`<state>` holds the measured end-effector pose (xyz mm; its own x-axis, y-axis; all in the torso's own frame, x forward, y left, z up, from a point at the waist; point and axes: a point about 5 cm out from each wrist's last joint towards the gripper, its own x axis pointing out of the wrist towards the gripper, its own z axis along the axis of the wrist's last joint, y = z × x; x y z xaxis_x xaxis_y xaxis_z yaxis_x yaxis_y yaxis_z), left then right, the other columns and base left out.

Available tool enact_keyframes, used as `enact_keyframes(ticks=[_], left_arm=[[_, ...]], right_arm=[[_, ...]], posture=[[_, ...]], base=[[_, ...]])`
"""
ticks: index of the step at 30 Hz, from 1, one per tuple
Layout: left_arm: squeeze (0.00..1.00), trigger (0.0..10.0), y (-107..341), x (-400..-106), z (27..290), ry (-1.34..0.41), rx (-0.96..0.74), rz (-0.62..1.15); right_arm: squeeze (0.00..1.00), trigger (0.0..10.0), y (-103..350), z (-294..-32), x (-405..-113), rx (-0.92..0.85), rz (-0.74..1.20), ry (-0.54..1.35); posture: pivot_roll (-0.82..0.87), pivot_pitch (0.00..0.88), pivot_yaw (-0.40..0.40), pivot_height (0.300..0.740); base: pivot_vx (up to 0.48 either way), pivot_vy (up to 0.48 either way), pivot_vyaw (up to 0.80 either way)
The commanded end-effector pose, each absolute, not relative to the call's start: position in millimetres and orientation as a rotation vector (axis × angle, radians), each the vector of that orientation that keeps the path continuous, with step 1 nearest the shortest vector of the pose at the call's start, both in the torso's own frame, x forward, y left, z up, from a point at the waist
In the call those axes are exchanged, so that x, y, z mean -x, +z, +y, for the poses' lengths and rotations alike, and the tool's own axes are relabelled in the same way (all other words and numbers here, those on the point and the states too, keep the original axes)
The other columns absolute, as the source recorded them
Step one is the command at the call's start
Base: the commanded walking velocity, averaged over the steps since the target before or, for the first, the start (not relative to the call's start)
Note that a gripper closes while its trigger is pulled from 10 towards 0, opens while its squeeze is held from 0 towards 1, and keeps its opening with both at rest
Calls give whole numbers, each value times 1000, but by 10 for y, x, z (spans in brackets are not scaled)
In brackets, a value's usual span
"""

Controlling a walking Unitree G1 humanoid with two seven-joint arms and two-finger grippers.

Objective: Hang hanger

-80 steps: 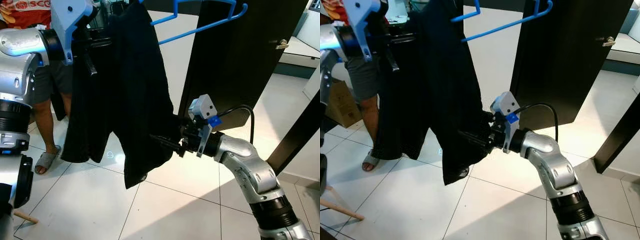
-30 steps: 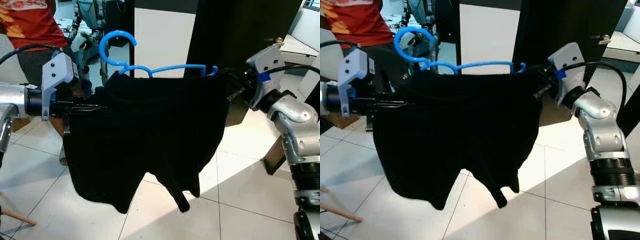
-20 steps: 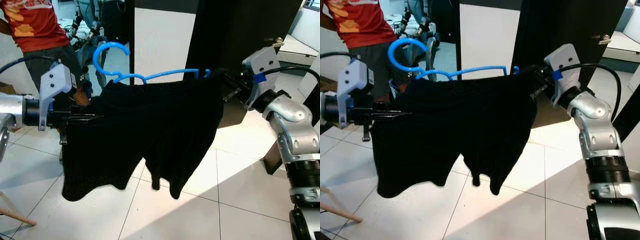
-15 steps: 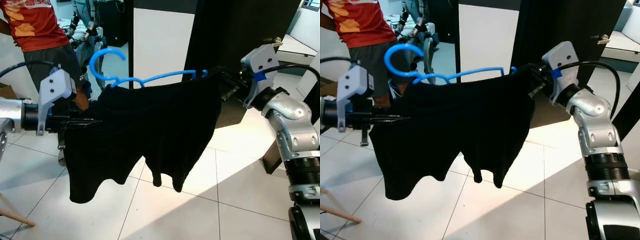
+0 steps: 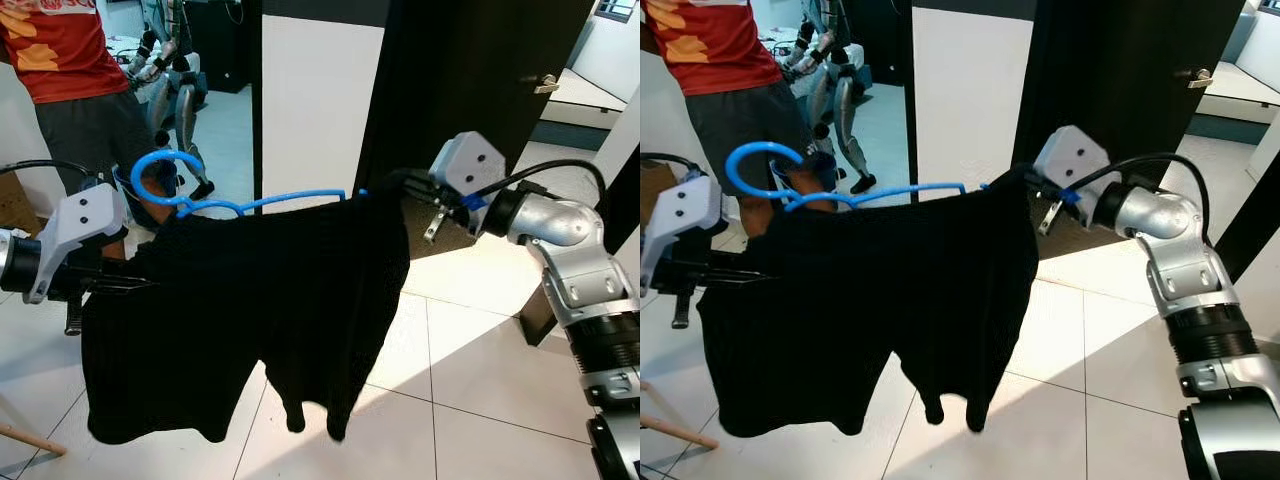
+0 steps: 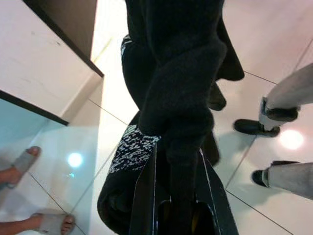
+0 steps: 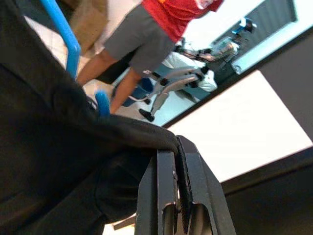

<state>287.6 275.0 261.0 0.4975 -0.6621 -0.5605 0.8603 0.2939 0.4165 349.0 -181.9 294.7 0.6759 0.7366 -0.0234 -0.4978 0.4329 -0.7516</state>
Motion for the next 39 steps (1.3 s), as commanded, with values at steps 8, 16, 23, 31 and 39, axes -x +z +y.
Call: enact_keyframes(ticks=[8, 16, 23, 31, 39], left_arm=[[0, 10000, 2434, -2852, 2702, -1069, -801, 392], [0, 10000, 2460, -2883, 2894, -935, -834, 401], [0, 10000, 2485, -2801, 2984, -909, -834, 419], [0, 10000, 2428, -2761, 2941, -946, -836, 433], [0, 10000, 2378, -2760, 2923, -959, -833, 437]], right_arm=[[0, 0, 3318, -1553, -3405, 780, -501, 864], [0, 0, 3350, -1717, -3349, 741, -441, 937], [0, 0, 3277, -2024, -3383, 807, -332, 882], [0, 0, 3339, -2112, -3386, 803, -328, 851], [0, 0, 3496, -2159, -3368, 777, -365, 846]], posture=[[20, 0, -94, 740], [20, 0, -94, 740], [26, 0, -96, 740], [30, 0, -96, 740], [29, 0, -96, 740]], base=[[0, 0, 0], [0, 0, 0], [0, 0, 0], [0, 0, 0], [0, 0, 0]])
